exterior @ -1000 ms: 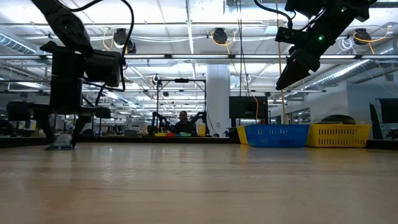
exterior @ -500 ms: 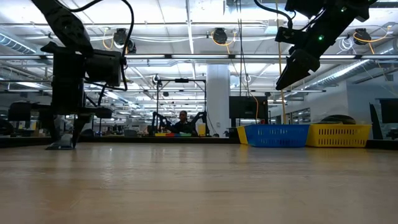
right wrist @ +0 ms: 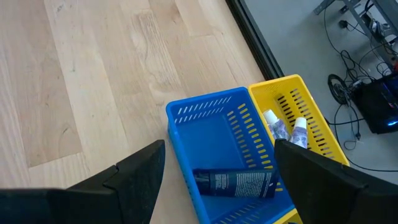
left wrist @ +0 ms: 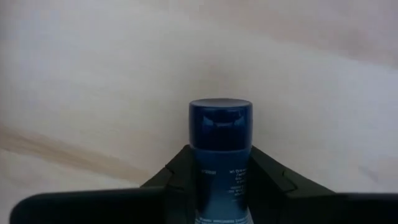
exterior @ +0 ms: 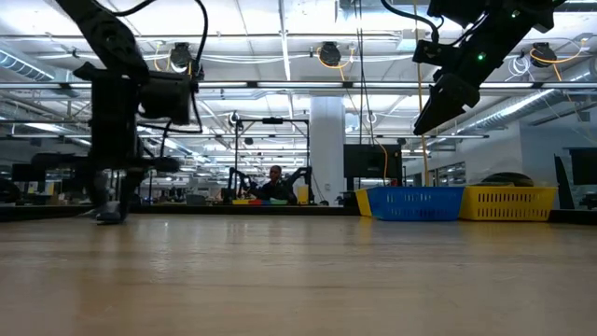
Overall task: Pick & Place Travel size toiletries
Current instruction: Put the blue shave cream into the bottom blue basket
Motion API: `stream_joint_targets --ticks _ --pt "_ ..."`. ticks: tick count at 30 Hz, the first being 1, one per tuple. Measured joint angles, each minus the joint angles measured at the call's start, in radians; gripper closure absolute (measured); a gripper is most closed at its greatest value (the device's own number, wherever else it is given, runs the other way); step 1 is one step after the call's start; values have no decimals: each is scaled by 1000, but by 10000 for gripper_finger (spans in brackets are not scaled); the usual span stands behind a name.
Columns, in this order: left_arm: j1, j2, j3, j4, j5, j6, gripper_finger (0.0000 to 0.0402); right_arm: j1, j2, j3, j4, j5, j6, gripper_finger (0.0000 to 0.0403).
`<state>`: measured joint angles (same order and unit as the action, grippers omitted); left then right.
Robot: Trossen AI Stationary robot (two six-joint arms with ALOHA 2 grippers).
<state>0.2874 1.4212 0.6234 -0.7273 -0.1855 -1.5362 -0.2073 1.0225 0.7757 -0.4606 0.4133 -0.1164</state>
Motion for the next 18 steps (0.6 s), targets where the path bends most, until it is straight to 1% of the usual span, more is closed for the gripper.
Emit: stream_joint_targets --ticks 1,4,8,12,18 --pt "0 0 14 7 22 22 304 0 0 0 0 0 0 110" --pt "-1 0 46 51 36 110 309 0 0 0 0 0 0 110" --pt "-1 -1 67 167 71 249 328 0 0 0 1 0 0 110" --pt "-5 -1 72 371 110 386 338 0 0 0 1 0 0 110" --pt "-21 -2 72 736 247 589 328 0 0 0 0 -2 0 110"
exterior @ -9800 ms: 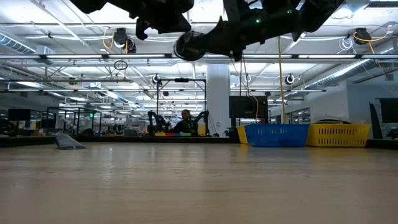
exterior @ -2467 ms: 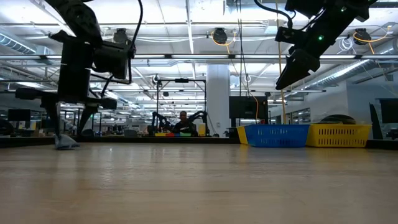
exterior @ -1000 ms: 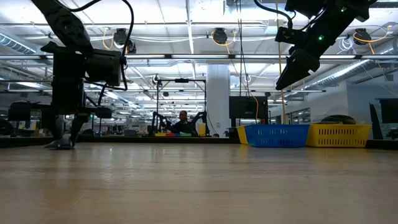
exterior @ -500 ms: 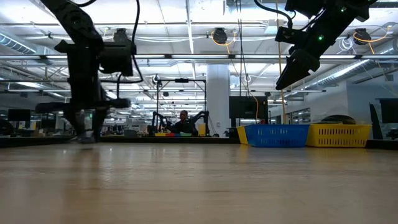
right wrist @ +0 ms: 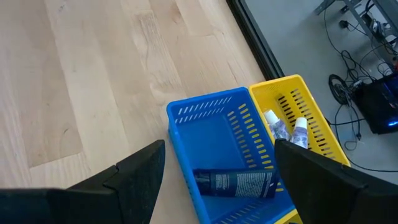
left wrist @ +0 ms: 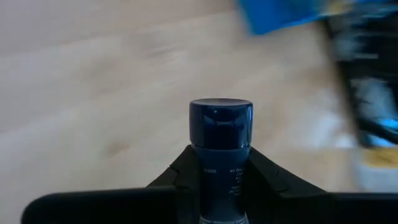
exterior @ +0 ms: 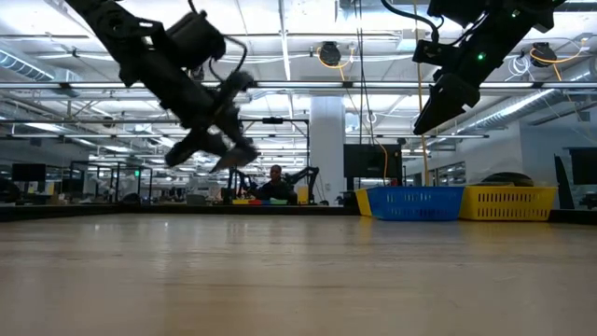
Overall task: Pick & Place Travel size toiletries
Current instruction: Put the blue shave cream into the bottom blue basket
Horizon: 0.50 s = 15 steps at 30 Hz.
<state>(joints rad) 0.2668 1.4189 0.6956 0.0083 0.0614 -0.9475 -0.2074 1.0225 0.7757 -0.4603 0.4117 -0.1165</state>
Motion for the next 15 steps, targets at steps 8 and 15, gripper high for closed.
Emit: stream_joint_targets --ticks 8,15 --pt "-27 0 1 324 28 131 326 0 0 0 59 -119 -3 110" --pt "-45 8 2 487 25 285 326 0 0 0 232 -263 26 110"
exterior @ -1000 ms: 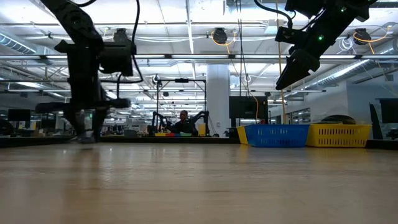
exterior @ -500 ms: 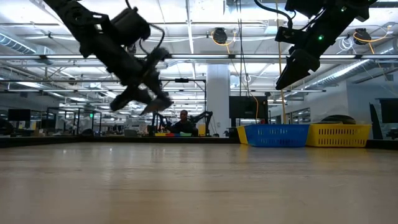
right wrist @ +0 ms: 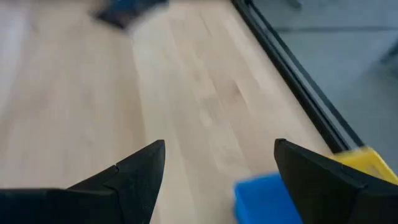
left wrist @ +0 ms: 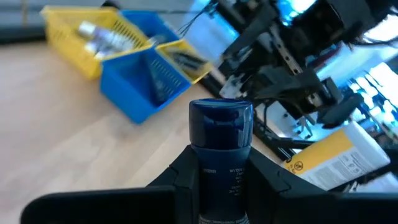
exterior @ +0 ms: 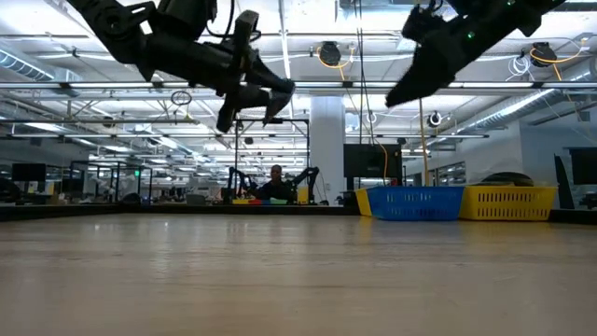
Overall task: Pick & Place Travel size toiletries
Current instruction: Put the blue shave cream into the bottom blue basket
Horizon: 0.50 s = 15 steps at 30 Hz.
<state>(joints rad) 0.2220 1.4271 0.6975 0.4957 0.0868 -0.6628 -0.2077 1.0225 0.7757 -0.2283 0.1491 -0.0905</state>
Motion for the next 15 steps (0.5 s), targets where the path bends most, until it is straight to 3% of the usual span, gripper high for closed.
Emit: stream_joint_targets --ticks 8,15 --pt "-63 59 0 227 0 232 325 0 0 0 245 -174 93 110" --pt "-113 129 21 398 -26 372 325 0 20 -21 419 -214 148 110"
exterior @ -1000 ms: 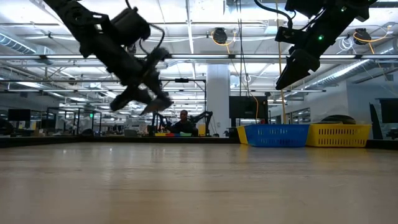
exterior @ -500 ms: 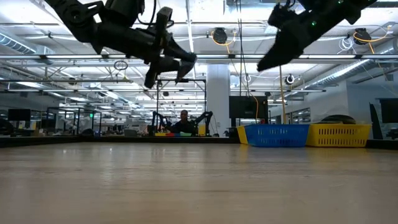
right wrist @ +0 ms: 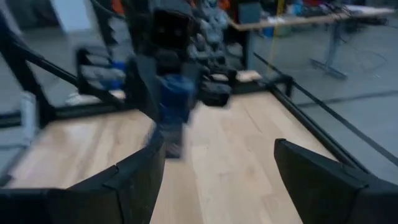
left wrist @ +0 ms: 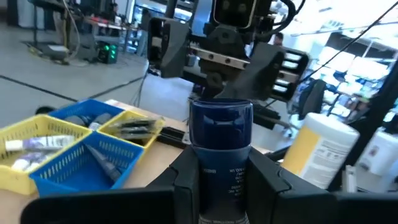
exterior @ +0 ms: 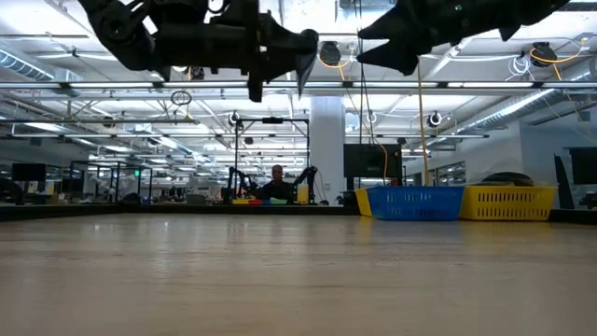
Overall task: Pick & Place Travel size toiletries
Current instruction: Put the blue shave cream into the bottom blue basket
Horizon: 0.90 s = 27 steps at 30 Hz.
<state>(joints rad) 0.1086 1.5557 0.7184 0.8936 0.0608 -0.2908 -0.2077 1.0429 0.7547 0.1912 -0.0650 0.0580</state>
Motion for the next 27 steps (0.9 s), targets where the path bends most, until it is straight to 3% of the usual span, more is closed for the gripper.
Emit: stream_joint_targets --ticks 6,14,19,23,27 --pt "-25 100 115 -6 -36 95 325 0 68 -52 236 -77 58 110" --pt "-40 207 263 -58 -39 189 325 6 142 -77 374 -99 78 110" --pt "-39 210 295 -110 -36 218 325 14 152 -86 416 -97 81 120" --pt "-39 211 295 -114 -38 219 325 14 152 -86 411 -98 81 166" --pt "-39 210 295 -128 -46 220 325 14 152 -87 408 -108 77 254"
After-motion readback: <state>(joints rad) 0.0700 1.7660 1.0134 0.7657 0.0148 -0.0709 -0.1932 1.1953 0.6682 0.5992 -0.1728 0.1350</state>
